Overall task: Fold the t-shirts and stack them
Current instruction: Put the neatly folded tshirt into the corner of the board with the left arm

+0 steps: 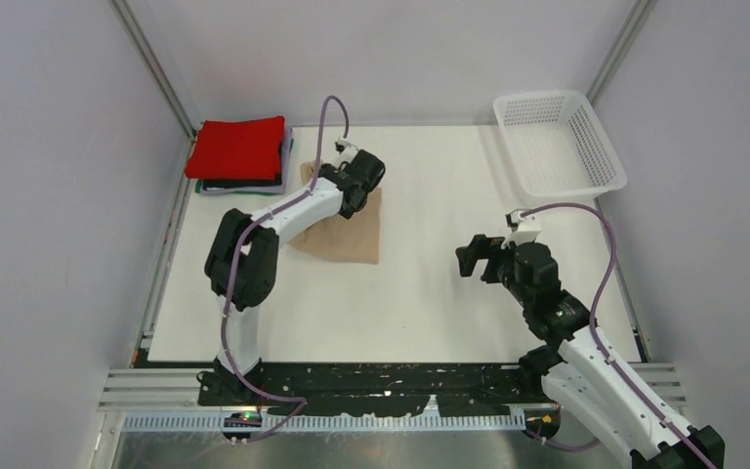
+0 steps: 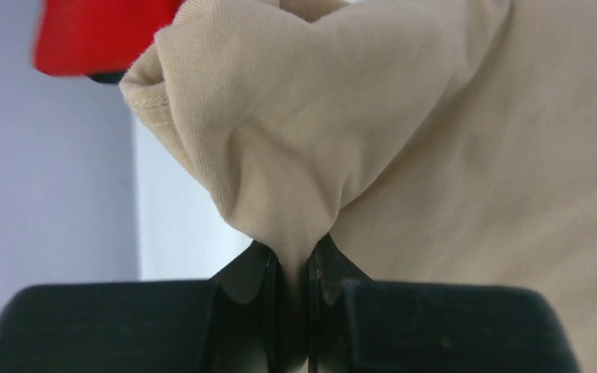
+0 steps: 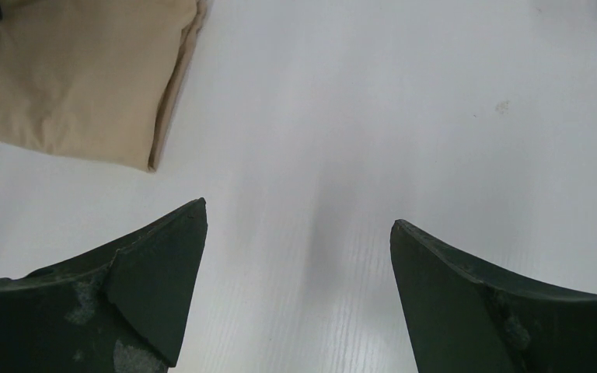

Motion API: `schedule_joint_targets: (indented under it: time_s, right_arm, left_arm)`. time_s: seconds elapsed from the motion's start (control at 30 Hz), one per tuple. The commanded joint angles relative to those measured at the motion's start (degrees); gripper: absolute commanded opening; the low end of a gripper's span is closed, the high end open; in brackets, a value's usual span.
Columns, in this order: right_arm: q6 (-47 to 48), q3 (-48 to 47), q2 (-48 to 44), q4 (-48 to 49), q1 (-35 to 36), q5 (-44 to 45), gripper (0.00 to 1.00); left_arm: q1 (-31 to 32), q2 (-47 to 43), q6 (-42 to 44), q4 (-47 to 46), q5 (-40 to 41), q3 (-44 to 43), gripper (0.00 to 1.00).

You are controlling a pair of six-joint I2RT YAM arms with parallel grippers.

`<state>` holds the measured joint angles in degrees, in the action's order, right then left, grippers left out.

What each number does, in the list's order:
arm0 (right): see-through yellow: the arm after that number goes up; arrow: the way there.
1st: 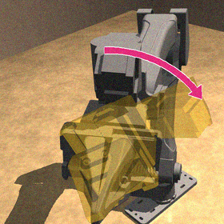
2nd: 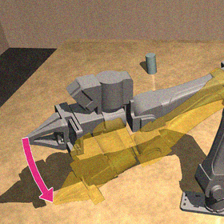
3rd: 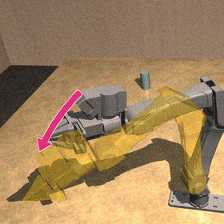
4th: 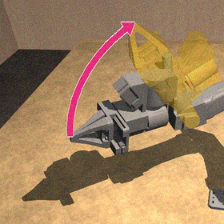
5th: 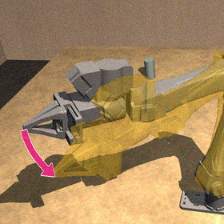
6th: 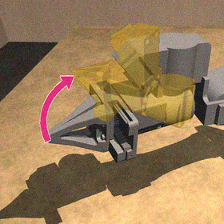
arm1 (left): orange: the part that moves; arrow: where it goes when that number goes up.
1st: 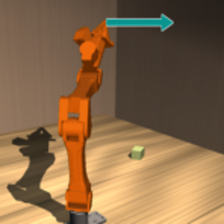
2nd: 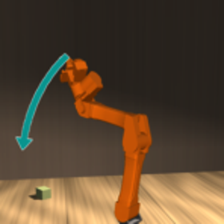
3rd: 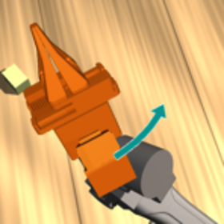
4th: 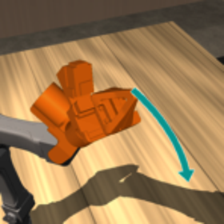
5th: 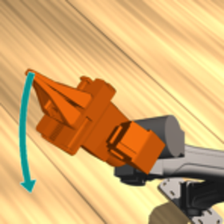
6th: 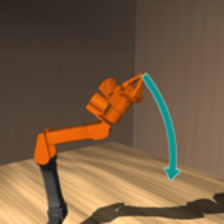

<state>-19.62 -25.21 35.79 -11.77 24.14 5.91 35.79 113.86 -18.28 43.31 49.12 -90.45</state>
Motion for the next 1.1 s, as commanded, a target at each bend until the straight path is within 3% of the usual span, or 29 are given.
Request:
schedule_joint_targets:
  time_s: [0.0,0.1,0.33,0.7,1.07]
  right_arm:
    - [0.64,1.08,0.67,4.75,-0.15,-0.02,0.95]
    - [1.07,1.13,1.68,5.88,-0.19,0.47,0.95]
    - [1.8,0.74,5.39,6.9,-0.14,2.54,0.96]
    - [2.47,-0.38,9.65,6.99,-0.1,2.77,0.95]
    - [2.5,-1.4,11.74,6.1,-0.15,1.86,0.95]
  left_arm:
    - [-3.36,0.21,22.02,-12.84,11.98,-2.4,0.0]
    - [-6.1,-0.78,32.16,-22.42,10.64,-2.19,0.0]
    - [-12.55,-1.42,44.59,-35.75,5.16,-5.53,0.0]
    - [-15.49,-4.41,50.05,-33.47,1.19,-13.27,0.0]
    - [-16.92,-8.57,47.6,-28.6,-5.79,-18.41,0.0]
